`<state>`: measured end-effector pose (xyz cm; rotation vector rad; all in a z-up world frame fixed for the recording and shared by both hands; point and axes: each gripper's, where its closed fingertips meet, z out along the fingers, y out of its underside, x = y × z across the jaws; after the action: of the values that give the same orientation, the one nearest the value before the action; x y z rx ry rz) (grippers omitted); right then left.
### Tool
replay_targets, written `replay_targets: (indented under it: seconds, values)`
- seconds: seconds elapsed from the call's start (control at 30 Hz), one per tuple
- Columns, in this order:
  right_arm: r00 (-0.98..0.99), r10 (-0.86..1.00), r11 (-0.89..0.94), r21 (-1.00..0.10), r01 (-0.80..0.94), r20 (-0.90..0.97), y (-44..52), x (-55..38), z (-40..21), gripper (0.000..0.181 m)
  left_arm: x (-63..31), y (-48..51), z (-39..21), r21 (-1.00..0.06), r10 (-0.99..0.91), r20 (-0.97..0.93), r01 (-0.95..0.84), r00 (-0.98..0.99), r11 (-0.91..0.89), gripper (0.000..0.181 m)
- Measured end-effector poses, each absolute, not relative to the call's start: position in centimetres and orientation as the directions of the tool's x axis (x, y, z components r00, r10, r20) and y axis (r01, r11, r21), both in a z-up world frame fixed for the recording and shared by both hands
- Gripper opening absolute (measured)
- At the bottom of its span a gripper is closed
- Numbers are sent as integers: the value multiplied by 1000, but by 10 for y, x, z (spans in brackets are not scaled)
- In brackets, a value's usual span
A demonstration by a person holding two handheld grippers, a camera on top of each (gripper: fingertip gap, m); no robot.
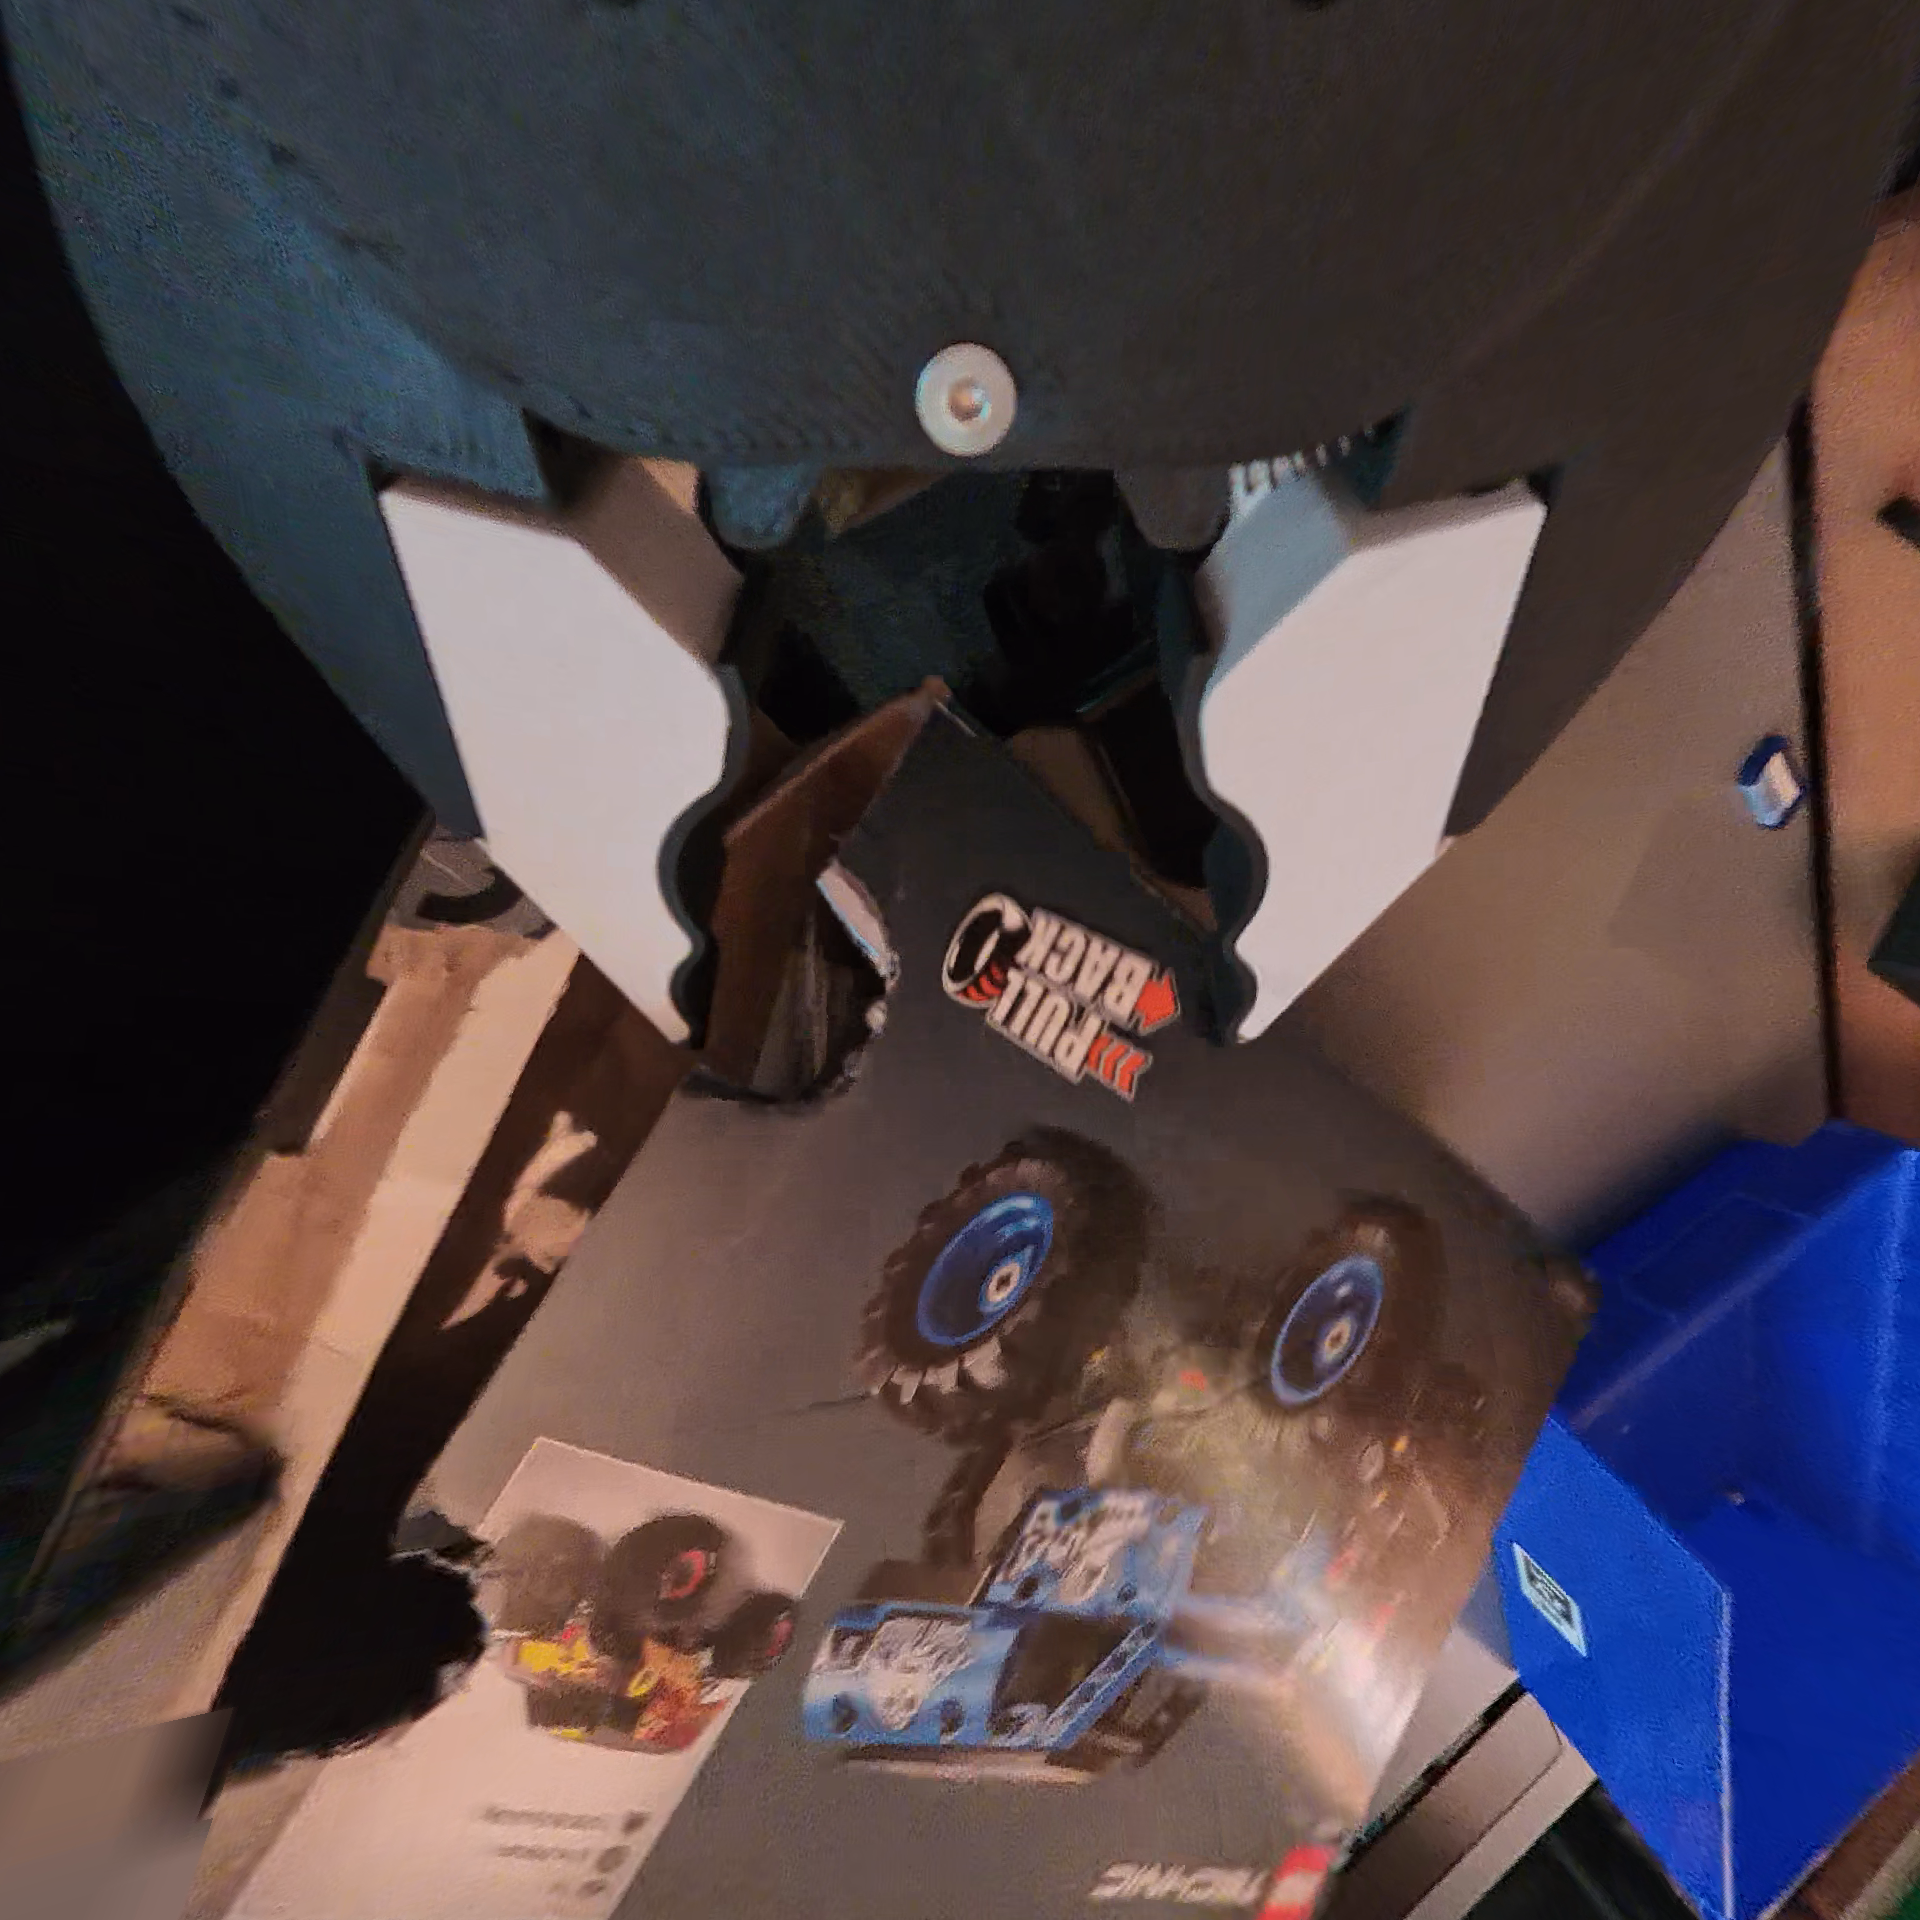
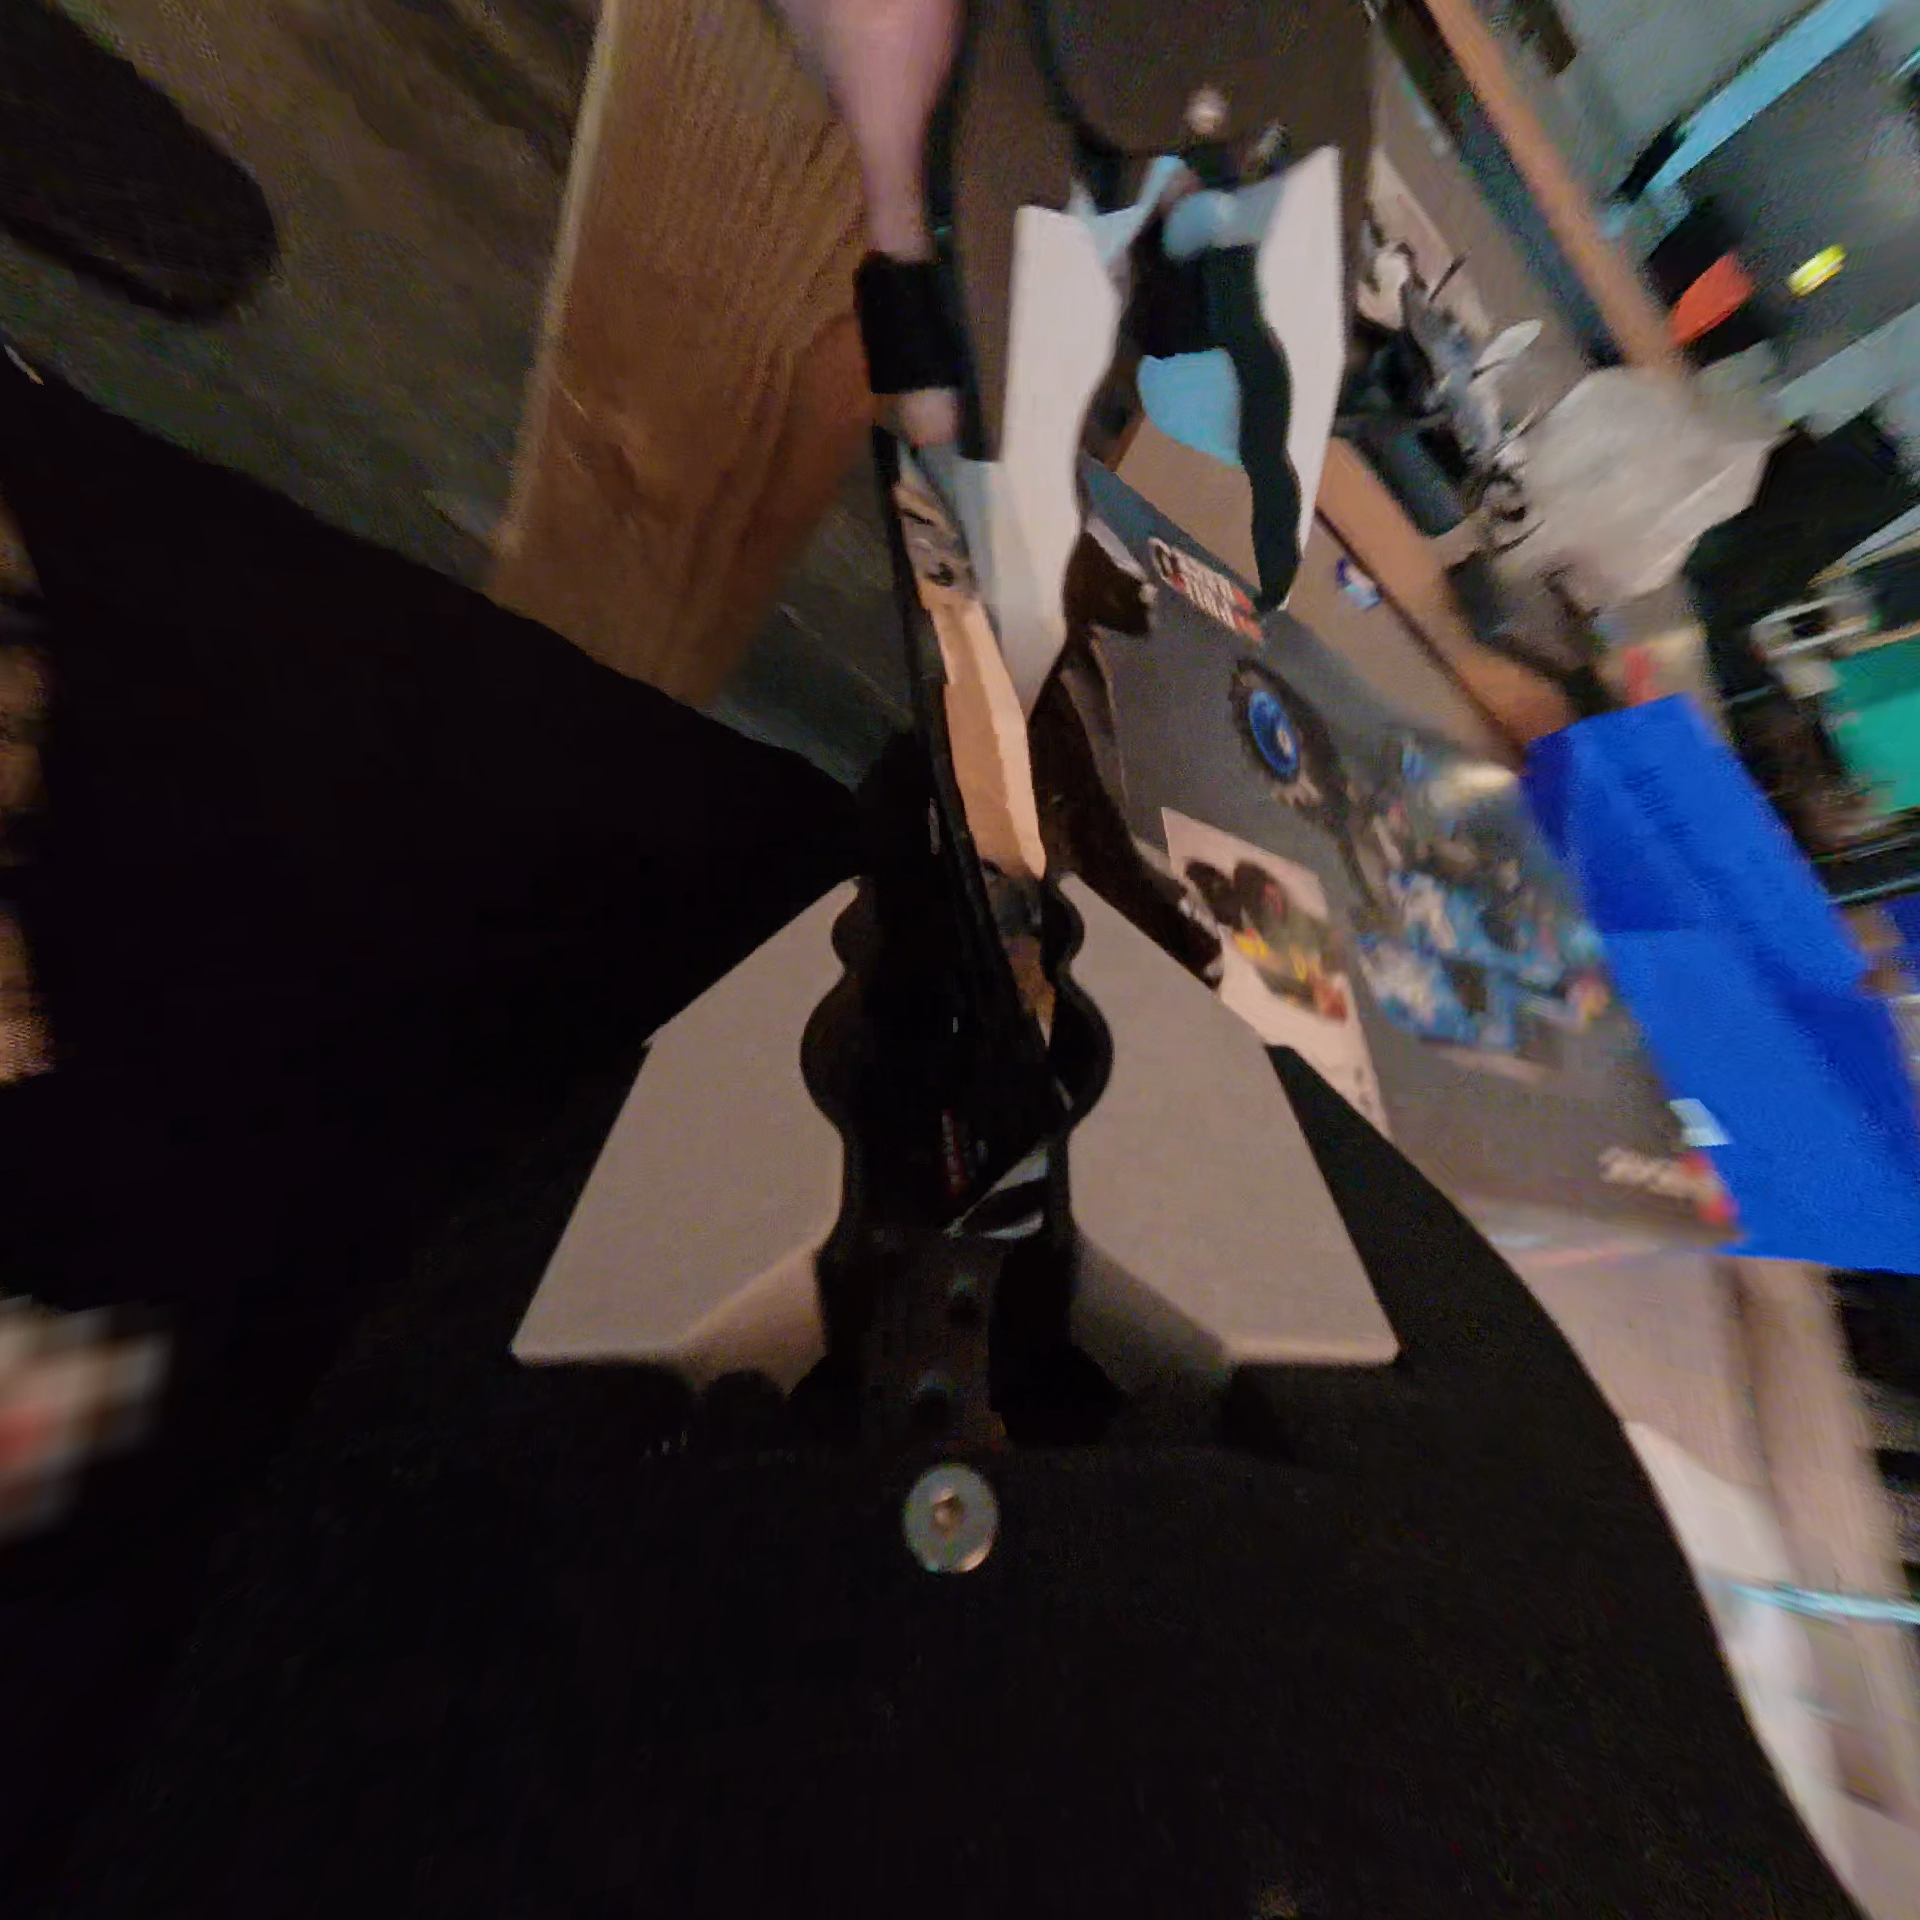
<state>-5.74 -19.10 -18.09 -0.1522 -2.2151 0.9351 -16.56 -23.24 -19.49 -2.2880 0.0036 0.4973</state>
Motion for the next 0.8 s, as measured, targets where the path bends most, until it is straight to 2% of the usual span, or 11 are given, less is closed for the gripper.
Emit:
replay_targets:
  seconds: [0.1, 0.13, 0.2, 0.3, 0.37, 0.5, 0.53, 0.57, 0.73, 0.77, 0.8]
  values:
    - [-832, 436, 593, -805, -22, 344, -184, -51, -166, 34, -157, -229, -195, -711, 135, -353, -172, 926, -682, 97]
    - [-850, 455, 539, -842, 27, 264, -183, -51, -161, 40, -154, -228, -196, -716, 131, -338, -164, 932, -679, 105]
    - [-896, 433, 470, -873, 130, 100, -182, -43, -159, 41, -150, -225, -199, -720, 133, -314, -145, 940, -679, 117]
    - [-909, 393, 342, -896, 284, -139, -182, -35, -143, 31, -153, -226, -203, -669, 144, -388, -171, 910, -723, 113]
    - [-880, 463, 387, -870, 306, -104, -177, -46, -147, 8, -154, -226, -201, -662, 162, -404, -165, 900, -731, 112]
    - [-836, 526, 622, -740, 254, 155, -174, -69, -178, 0, -152, -219, -191, -613, 148, -531, -258, 834, -747, 106]
    - [-844, 493, 657, -726, 202, 211, -178, -69, -179, 0, -152, -216, -188, -615, 155, -552, -275, 819, -739, 95]
    - [-849, 465, 669, -728, 153, 250, -184, -68, -178, 0, -148, -213, -187, -636, 150, -539, -285, 829, -717, 73]
    - [-817, 325, 705, -698, -125, 475, -202, -56, -180, 0, -164, -211, -180, -762, 276, -373, -123, 886, -636, 66]
    - [-846, 229, 723, -666, -182, 481, -213, -41, -193, 0, -171, -211, -178, -773, 310, -360, -96, 880, -627, 52]
    - [-852, 154, 794, -576, -195, 500, -214, -36, -222, 0, -181, -210, -176, -782, 340, -358, -81, 869, -618, 48]
